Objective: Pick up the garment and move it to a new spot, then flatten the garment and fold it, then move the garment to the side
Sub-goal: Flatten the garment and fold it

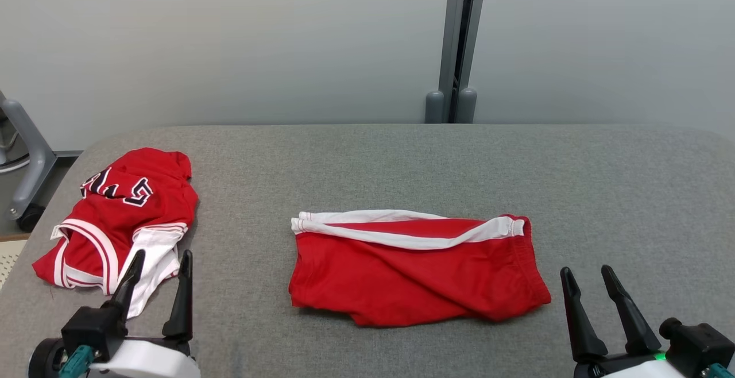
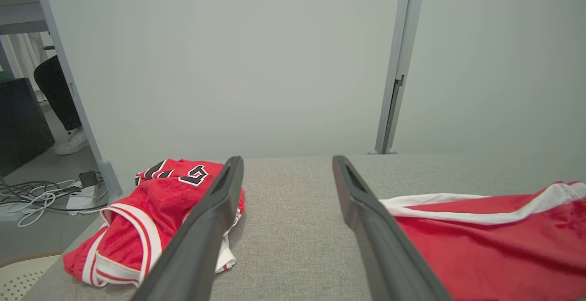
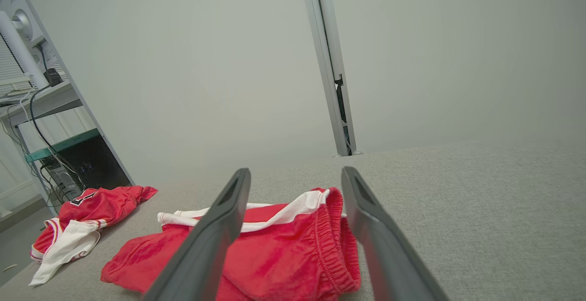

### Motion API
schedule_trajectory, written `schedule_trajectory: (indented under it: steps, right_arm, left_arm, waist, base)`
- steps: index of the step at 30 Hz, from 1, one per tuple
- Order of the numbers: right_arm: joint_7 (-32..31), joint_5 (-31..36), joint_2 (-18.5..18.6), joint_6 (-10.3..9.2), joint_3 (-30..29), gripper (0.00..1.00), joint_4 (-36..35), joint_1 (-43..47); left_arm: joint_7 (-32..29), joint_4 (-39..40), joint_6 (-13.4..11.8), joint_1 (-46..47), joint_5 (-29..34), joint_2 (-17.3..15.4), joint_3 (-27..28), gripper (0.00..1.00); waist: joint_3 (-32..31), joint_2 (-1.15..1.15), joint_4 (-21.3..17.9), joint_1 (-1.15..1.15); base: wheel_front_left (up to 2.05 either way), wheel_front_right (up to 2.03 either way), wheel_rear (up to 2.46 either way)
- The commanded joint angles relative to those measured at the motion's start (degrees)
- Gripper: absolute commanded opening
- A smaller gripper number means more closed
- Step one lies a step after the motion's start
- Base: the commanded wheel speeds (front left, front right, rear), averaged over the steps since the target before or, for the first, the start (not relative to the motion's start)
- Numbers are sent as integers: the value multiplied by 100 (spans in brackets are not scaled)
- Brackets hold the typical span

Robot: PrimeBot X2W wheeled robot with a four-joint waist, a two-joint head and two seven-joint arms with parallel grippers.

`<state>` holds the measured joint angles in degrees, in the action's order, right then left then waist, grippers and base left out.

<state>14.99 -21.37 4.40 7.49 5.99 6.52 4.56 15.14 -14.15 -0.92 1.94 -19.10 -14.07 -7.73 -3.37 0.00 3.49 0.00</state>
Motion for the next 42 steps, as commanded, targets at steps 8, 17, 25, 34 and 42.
schedule_trajectory:
  steps: [8,17,25,34,42]
  right_arm:
    - [29,39,-8,1,-109,100,74,337]
    - [29,57,-35,1,-162,100,120,470]
    - [29,165,9,1,-83,100,186,374]
    - [27,264,323,1,166,100,759,-533]
    - [-79,388,470,1,283,100,2432,-1640]
  left_arm:
    - [-1,475,202,-639,573,233,492,100]
    - [0,581,388,-1064,951,548,770,100]
    - [0,528,481,-1109,1147,691,879,100]
    - [0,472,575,-867,1265,860,894,100]
    - [0,357,657,-650,1309,1000,778,100]
  waist:
    - [-69,0,69,0]
    - [-140,0,36,0]
    - [-143,0,2,0]
    - [-24,0,131,0]
    - [90,0,475,0]
  base:
    - [0,0,0]
    - [0,0,0]
    - [0,0,0]
    - [0,0,0]
    - [0,0,0]
